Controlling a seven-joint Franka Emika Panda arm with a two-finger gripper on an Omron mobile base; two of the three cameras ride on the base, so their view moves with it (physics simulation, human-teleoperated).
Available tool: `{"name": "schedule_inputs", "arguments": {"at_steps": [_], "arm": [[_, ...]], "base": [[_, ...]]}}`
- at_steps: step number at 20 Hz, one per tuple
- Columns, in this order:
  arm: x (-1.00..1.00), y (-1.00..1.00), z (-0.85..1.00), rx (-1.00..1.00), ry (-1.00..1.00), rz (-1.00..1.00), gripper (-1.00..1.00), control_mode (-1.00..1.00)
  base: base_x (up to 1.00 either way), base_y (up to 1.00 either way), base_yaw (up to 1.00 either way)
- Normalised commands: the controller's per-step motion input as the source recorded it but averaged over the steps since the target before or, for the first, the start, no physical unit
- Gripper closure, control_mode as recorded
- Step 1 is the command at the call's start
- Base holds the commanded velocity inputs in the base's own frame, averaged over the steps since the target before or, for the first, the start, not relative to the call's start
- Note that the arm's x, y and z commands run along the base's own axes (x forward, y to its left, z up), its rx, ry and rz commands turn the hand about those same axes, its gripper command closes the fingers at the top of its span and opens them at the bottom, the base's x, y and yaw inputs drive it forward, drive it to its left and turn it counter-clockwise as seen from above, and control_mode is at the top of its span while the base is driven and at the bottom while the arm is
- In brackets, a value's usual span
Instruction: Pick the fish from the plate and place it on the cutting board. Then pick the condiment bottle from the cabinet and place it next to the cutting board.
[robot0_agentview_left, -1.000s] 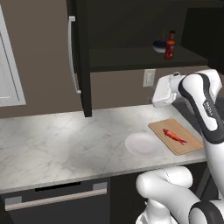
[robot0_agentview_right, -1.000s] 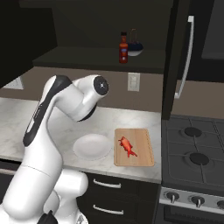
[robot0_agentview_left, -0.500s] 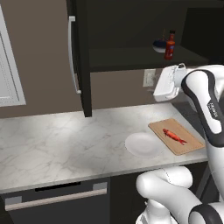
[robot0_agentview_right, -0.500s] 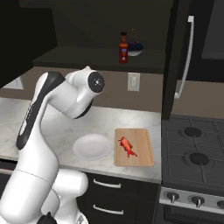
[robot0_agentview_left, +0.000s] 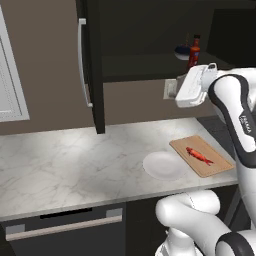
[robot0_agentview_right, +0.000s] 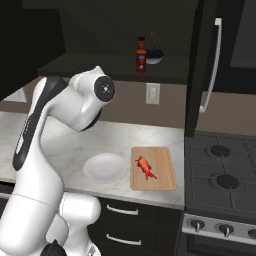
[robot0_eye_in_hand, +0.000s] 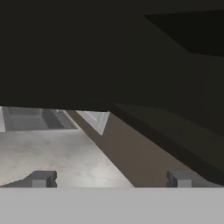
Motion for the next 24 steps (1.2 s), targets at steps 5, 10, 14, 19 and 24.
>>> {"name": "schedule_inputs", "arguments": {"at_steps": [5, 10, 14, 19, 24], "arm": [[0.00, 0.00, 0.04, 0.07, -0.08, -0.02, -1.00, -1.00], [0.00, 0.00, 0.00, 0.12, -0.07, -0.02, -1.00, -1.00], [0.00, 0.00, 0.00, 0.12, -0.06, -0.03, -1.00, -1.00], [0.00, 0.00, 0.06, 0.07, -0.04, -0.05, -1.00, -1.00], [0.00, -0.03, 0.15, 0.01, -0.02, -0.06, -1.00, -1.00]], "base": [[0.00, 0.00, 0.00], [0.00, 0.00, 0.00], [0.00, 0.00, 0.00], [0.00, 0.00, 0.00], [0.00, 0.00, 0.00]]}}
